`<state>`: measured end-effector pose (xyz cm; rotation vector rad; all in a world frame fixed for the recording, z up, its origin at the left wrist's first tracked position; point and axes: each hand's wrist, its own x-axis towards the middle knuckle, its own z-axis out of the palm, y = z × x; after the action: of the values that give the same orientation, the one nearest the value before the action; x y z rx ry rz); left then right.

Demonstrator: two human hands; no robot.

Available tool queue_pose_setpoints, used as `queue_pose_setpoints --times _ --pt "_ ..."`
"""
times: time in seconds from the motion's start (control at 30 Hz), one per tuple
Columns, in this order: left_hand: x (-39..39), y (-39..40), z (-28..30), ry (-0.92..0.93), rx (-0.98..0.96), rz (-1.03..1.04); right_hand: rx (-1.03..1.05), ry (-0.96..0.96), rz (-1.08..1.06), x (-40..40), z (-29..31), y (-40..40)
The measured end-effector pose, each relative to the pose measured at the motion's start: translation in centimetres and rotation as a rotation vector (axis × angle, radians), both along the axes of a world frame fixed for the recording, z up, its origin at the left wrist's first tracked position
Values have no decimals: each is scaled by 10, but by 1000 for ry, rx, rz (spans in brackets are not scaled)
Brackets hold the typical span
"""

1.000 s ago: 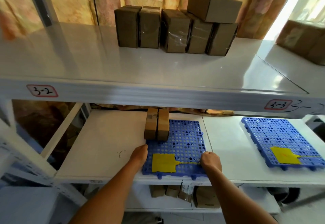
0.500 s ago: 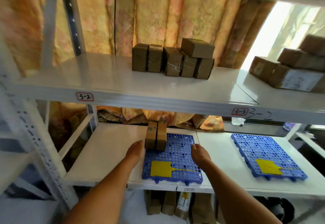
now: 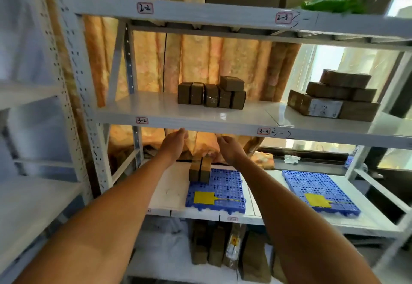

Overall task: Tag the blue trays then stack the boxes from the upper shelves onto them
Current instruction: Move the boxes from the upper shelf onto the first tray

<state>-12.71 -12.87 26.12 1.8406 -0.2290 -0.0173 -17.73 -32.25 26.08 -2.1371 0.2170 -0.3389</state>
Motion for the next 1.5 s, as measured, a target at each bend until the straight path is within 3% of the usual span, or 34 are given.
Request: queue_pose_setpoints --times 0.2,0.33,0.53,0.67,0.8,0.9,1.1,1.2,1.4,1.5 --pt "24 6 56 -69 -85 34 16 -207 -4 21 57 12" --pt "72 0 68 -193 50 43 -68 -293 -79 67 88 12" --pt "178 1 72 -133 -16 228 -102 -339 -130 171 93 25" --pt "237 -10 77 -101 -29 182 -201 -381 -221 235 90 42" --pt "271 -34 72 -102 304 193 -223 -427 -427 271 88 54" --pt "282 -39 74 -95 488 279 -288 -407 -463 288 83 54" --pt "281 -38 74 -90 308 271 -314 -420 -456 297 83 48" --pt "273 -35 75 -113 208 246 -223 -439 -450 291 91 47" --pt "266 -27 77 -101 32 163 239 -407 -340 272 94 49" --pt "260 -16 78 -85 -197 73 516 -277 -222 265 92 45"
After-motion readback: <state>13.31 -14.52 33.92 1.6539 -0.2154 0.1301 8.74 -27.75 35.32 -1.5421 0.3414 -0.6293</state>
